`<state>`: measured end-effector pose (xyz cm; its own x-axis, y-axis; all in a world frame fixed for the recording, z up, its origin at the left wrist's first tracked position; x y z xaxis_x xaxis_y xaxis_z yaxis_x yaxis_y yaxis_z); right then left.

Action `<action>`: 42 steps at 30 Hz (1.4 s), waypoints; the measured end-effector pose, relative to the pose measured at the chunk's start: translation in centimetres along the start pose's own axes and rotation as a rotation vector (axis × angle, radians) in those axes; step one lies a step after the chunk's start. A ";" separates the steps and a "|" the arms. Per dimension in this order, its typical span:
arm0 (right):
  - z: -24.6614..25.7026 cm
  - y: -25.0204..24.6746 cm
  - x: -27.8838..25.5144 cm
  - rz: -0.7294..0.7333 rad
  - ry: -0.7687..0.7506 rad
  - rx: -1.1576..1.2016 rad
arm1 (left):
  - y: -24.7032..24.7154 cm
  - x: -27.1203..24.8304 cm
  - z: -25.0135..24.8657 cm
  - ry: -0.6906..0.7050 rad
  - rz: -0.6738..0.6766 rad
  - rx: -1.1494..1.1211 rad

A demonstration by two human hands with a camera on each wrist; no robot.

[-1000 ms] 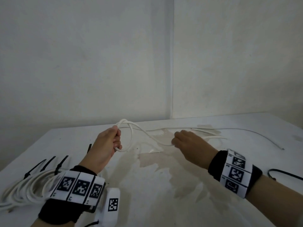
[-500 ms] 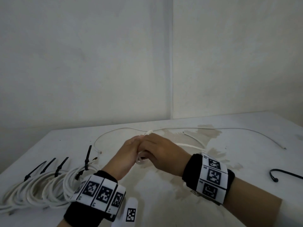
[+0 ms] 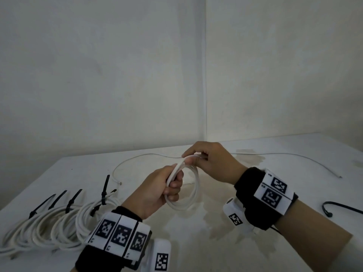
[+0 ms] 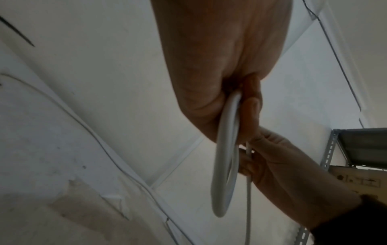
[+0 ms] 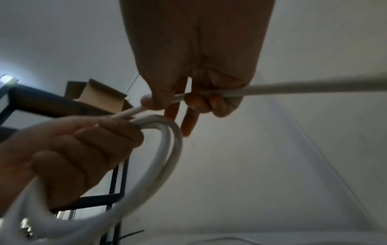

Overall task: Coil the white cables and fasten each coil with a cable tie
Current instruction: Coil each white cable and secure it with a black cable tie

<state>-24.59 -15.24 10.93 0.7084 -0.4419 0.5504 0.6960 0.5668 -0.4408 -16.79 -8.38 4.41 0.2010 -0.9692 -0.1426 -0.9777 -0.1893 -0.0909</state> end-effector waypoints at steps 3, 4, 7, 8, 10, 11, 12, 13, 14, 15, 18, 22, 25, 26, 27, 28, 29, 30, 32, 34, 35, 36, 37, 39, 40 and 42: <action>-1.7 1.0 -0.6 0.115 0.153 0.048 | 0.1 -0.1 0.2 -0.012 0.017 -0.088; -1.8 1.3 -0.8 0.125 0.172 0.076 | 0.1 -0.1 0.2 -0.009 0.018 -0.112; -1.9 1.3 -1.0 0.111 0.215 0.125 | 0.1 -0.2 0.2 0.003 -0.003 -0.153; -1.9 1.1 -0.9 0.110 0.224 0.117 | 0.1 -0.3 0.1 0.017 -0.014 -0.132; -1.9 0.9 -0.8 0.115 0.234 0.093 | 0.1 -0.5 -0.1 0.059 -0.037 -0.016; -2.0 0.8 -0.8 0.117 0.237 0.081 | 0.1 -0.7 -0.2 0.077 -0.051 0.049; -2.1 0.8 -0.8 0.119 0.240 0.069 | 0.0 -0.8 -0.2 0.090 -0.065 0.099; -2.2 0.7 -0.9 0.118 0.245 0.060 | 0.0 -0.8 -0.3 0.095 -0.080 0.130; -2.2 0.7 -1.0 0.114 0.250 0.052 | -0.1 -0.9 -0.2 0.093 -0.095 0.148; -2.2 0.7 -1.0 0.108 0.252 0.042 | -0.2 -0.9 -0.2 0.090 -0.111 0.162; -1.9 0.5 -0.9 0.084 0.251 0.021 | -0.4 -1.0 -0.4 0.099 -0.154 0.222; -1.3 0.2 -0.5 0.042 0.232 0.041 | -0.7 -1.2 -1.5 0.159 -0.251 0.295; -1.2 -0.1 -0.5 -0.002 0.229 0.090 | -0.6 -1.2 -1.6 0.151 -0.245 0.204; -1.3 -0.2 -0.6 -0.008 0.229 0.110 | -0.4 -1.1 -1.4 0.134 -0.223 0.156; -1.4 -0.2 -0.8 -0.007 0.230 0.122 | -0.2 -1.1 -1.2 0.112 -0.199 0.097; -1.5 -0.1 -1.0 -0.004 0.231 0.127 | 0.0 -1.1 -1.0 0.092 -0.172 0.038; -1.6 -0.1 -1.2 -0.002 0.233 0.128 | 0.2 -1.0 -0.9 0.079 -0.151 0.007; -1.8 -0.1 -1.3 -0.002 0.237 0.130 | 0.3 -1.0 -0.8 0.074 -0.141 0.010; -2.0 -0.1 -1.4 0.000 0.244 0.140 | 0.4 -0.9 -0.8 0.075 -0.140 0.060; -2.0 0.0 -1.4 0.018 0.242 0.150 | 0.2 -0.8 -0.8 0.077 -0.149 0.081; -1.9 -0.1 -1.4 0.026 0.238 0.146 | 0.1 -0.7 -0.8 0.079 -0.154 0.075; -2.0 -0.2 -1.5 0.029 0.238 0.141 | -0.1 -0.8 -0.7 0.084 -0.163 0.058; -2.3 -0.4 -1.7 0.026 0.247 0.135 | -0.6 -0.7 -0.8 0.091 -0.179 0.028; -3.5 -1.2 -2.4 0.009 0.274 0.092 | -1.9 -0.7 -0.7 0.102 -0.224 -0.055; -4.2 -1.7 -2.8 0.001 0.279 0.048 | -2.9 -0.7 -0.7 0.107 -0.251 -0.109; -5.8 -2.7 -3.7 -0.006 0.302 -0.027 | -5.1 -0.7 -0.7 0.124 -0.314 -0.220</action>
<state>-28.43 -19.15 5.95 0.7041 -0.6345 0.3187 0.7003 0.5466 -0.4591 -12.01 -6.83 5.64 0.4961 -0.8680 -0.0206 -0.8624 -0.4953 0.1042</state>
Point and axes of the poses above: each hand's wrist, its own x-axis towards the middle knuckle, its own y-axis out of the palm, z = x × y, the point moved 9 cm from there along x, towards the middle knuckle, and after that the axes turned 12 degrees about x, right-handed, at the moved point
